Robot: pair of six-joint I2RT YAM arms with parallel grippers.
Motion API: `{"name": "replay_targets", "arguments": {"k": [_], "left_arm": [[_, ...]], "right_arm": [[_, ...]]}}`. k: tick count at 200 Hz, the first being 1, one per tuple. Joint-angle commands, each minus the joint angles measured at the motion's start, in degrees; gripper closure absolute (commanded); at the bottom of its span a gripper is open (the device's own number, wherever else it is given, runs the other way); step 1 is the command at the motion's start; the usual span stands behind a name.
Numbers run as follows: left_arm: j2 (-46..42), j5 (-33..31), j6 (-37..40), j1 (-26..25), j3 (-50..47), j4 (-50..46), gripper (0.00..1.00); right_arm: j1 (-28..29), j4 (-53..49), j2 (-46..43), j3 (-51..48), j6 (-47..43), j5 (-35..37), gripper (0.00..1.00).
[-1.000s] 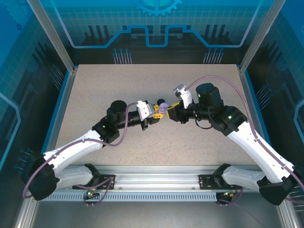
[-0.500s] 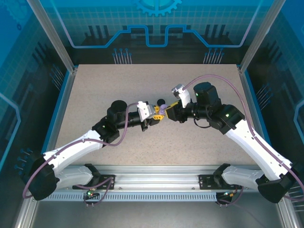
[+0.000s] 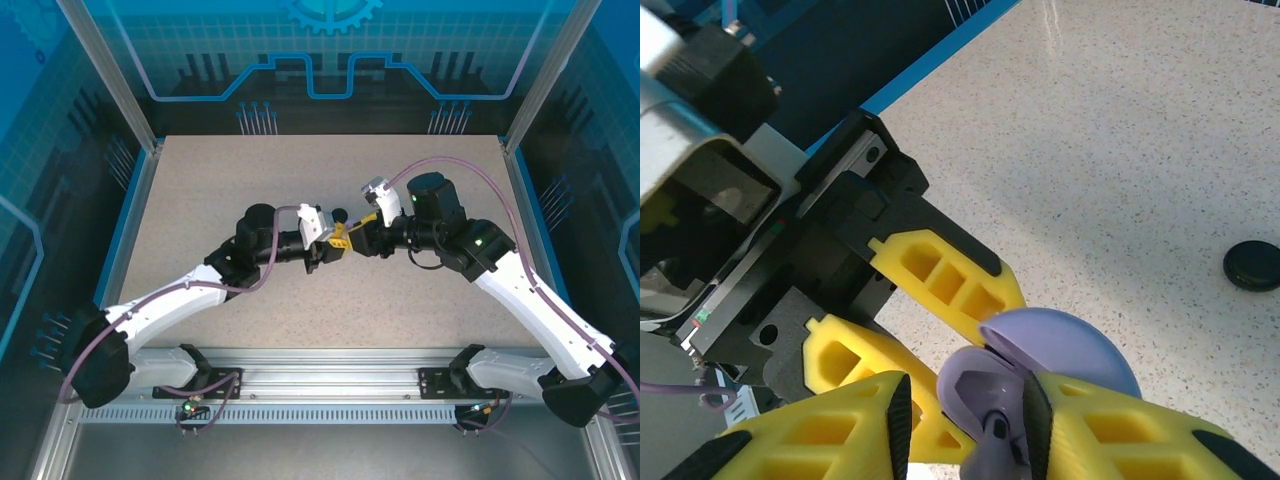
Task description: Insert the wireless bluetooth earbuds into the charging case
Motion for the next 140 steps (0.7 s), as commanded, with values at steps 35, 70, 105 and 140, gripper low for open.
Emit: {"name": "replay_targets", "arguments": {"k": [35,70,105,140], "left_arm": [[4.13,4.56,-9.55,-0.12,2.26,7.26,1.00],[7.84,4.92,-20.16,1.40,0.16,16.88,1.00],[9.68,4.90,-25.66,1.53,-0.41,23.66,1.00],[9.43,4.73,-25.39,1.54,1.01,22.73,1.00]], "right_arm": [[0.53,1.52,-2.35,0.70,0.26,7.60,0.52],[0.54,2.47,-5.62,0.55,1.34,14.14,0.51],[0.53,-0.34,-7.83,-0.57,1.75,20.13,0.53],[0.44,-2.54,-8.83,-1.32,2.55,26.36,0.64]]}}
